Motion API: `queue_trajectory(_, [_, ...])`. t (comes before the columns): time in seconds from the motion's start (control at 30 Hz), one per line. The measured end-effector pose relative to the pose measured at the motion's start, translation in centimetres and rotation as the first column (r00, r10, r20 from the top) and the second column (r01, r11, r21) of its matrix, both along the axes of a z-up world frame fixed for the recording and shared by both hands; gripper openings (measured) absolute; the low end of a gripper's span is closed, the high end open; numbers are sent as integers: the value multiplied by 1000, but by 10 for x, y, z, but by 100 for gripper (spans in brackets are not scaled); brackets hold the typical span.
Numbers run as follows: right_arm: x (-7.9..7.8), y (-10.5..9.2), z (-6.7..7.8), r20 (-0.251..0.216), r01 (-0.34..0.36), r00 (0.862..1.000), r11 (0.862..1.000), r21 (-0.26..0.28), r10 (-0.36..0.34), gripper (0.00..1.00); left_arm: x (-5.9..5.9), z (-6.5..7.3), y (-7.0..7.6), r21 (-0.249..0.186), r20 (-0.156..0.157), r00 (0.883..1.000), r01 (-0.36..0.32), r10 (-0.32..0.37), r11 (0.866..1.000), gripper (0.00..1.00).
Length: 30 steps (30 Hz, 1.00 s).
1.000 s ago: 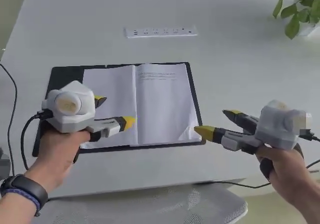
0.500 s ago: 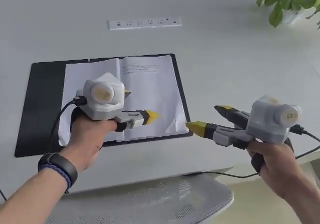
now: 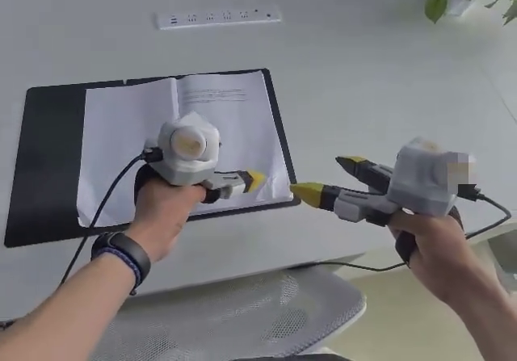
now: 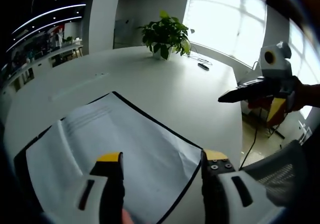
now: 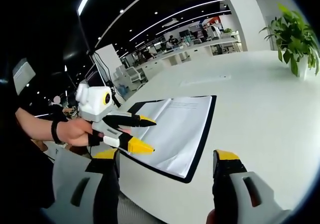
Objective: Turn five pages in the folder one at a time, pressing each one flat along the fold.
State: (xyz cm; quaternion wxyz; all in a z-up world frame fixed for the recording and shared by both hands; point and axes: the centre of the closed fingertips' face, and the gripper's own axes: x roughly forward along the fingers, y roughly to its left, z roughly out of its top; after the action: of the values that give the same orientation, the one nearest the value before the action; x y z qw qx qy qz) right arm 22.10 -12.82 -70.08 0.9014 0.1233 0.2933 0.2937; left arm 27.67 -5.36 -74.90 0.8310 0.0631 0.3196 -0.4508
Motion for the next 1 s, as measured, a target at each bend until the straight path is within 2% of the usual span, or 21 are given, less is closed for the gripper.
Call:
queue_trajectory(0.17, [-3, 1, -4, -12, -3, 1000, 1000, 9, 3, 75, -5, -19, -13, 26, -19, 1000, 24, -24, 999, 61])
queue_trajectory(0.4, [-7, 1, -7, -31, 14, 999, 1000, 25, -13, 74, -10, -42, -26, 87, -14, 999, 30, -29, 996, 61])
queue_trajectory(0.5, [-10, 2, -9, -40, 5, 999, 1000, 25, -4, 74, -11, -49, -25, 123, 0, 1000, 29, -29, 992, 60])
queue_trajectory(0.57, [-11, 3, -10, -47, 3, 999, 1000, 31, -1, 73, -7, -50, -21, 151, 28, 999, 15, -19, 988, 57])
queue_trajectory(0.67, [-10, 3, -15, -57, 3, 998, 999, 40, 0, 72, -5, -54, -21, 154, 36, 999, 1, -7, 988, 56])
queue_trajectory(0.73, [-9, 3, -16, -60, 1, 998, 999, 41, 1, 72, -5, -56, -21, 177, 72, 997, 8, -21, 984, 56])
queue_trajectory(0.83, [-6, 6, -17, -63, -3, 998, 999, 49, 6, 71, -1, -57, -20, 171, 81, 997, 5, -19, 985, 56])
queue_trajectory(1.0, [-1, 8, -20, -65, -13, 998, 998, 56, 16, 70, 1, -58, -20, 165, 86, 996, 3, -17, 986, 56])
